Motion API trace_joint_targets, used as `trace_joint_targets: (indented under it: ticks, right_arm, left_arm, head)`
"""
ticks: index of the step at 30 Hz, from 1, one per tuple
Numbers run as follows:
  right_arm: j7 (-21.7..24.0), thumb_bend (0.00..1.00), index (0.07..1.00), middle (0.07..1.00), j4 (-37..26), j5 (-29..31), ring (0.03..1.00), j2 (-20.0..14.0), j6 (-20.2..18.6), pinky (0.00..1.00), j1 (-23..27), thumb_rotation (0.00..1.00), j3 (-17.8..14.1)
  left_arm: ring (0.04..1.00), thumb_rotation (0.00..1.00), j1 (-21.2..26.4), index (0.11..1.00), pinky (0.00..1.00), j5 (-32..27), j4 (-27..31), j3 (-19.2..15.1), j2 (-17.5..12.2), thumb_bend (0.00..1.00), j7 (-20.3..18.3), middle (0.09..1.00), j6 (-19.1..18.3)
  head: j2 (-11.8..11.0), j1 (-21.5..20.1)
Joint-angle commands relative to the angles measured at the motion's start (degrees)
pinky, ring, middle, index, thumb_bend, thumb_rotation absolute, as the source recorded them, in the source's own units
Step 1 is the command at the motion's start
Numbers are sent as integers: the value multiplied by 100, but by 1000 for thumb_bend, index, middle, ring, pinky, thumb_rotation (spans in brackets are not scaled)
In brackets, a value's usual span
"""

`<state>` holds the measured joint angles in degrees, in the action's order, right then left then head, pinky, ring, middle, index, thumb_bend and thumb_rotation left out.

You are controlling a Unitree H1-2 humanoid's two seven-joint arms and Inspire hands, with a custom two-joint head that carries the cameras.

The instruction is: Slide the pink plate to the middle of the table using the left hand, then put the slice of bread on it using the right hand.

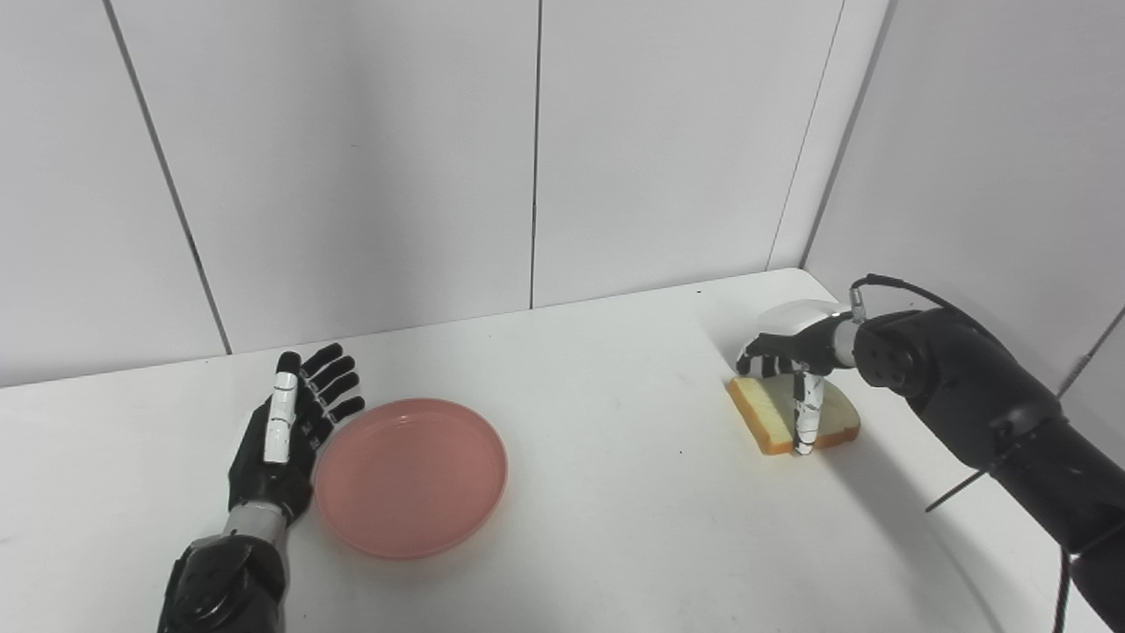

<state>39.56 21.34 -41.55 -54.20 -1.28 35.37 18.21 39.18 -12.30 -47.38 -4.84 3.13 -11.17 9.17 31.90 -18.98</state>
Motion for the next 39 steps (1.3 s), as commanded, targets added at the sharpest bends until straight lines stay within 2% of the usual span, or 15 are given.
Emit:
trace_joint_targets:
  ticks: [1, 6, 13, 19, 23, 25, 27, 28, 32, 36, 39]
  right_arm:
    - [174, 904, 799, 676, -8, -3, 625, -141, -208, 574, 51, 188, -24]
    - [159, 903, 767, 645, -78, 43, 603, -153, -163, 555, 37, 186, -25]
    - [204, 907, 775, 649, -175, 117, 604, -188, -90, 555, 26, 222, -38]
    - [487, 913, 786, 647, -504, 99, 604, -184, -204, 564, 139, 232, -42]
    - [624, 908, 702, 621, -881, 201, 578, -146, -201, 542, 196, 206, -147]
    - [712, 908, 705, 620, -1014, 173, 578, -153, -169, 541, 267, 206, -122]
    - [768, 902, 753, 630, -1144, 63, 601, -177, -82, 614, 369, 238, -59]
    - [798, 906, 761, 627, -1191, 55, 600, -175, -75, 620, 412, 235, -60]
    - [1127, 875, 724, 628, -1406, 231, 574, -145, -222, 521, 659, 197, -157]
    - [1089, 862, 664, 617, -1351, 328, 563, -150, 52, 513, 904, 195, -170]
    - [1090, 856, 649, 625, -1322, 299, 574, -123, 74, 525, 1071, 193, -121]
  left_arm:
    - [819, 858, -88, 735, 736, 33, -101, 7, 3, 825, 89, 794, -312]
    - [814, 853, -97, 729, 734, 23, -69, 2, 10, 829, 89, 785, -340]
    - [818, 859, -115, 730, 729, 44, -12, 19, 28, 824, 108, 789, -369]
    - [817, 861, -110, 734, 739, 34, -44, 21, 28, 820, 92, 787, -357]
    - [817, 868, -88, 739, 735, 51, -87, 38, 32, 816, 86, 787, -314]
    - [816, 867, -74, 738, 733, 45, -115, 37, 35, 819, 80, 788, -293]
    - [815, 863, -54, 735, 733, 48, -158, 37, 40, 823, 85, 788, -267]
    - [814, 862, -48, 735, 734, 49, -171, 38, 42, 825, 89, 788, -266]
    - [817, 863, -29, 738, 728, 50, -196, 32, 61, 822, 115, 795, -260]
    - [818, 863, -9, 741, 746, 40, -255, 26, 89, 818, 108, 796, -201]
    - [819, 863, 4, 742, 749, 48, -286, 30, 116, 820, 116, 794, -171]
  head:
    - [16, -7]
    - [16, -7]
    - [33, 28]
    - [42, 65]
    - [39, 83]
    - [43, 95]
    - [46, 115]
    - [44, 120]
    - [38, 148]
    - [29, 195]
    - [16, 275]
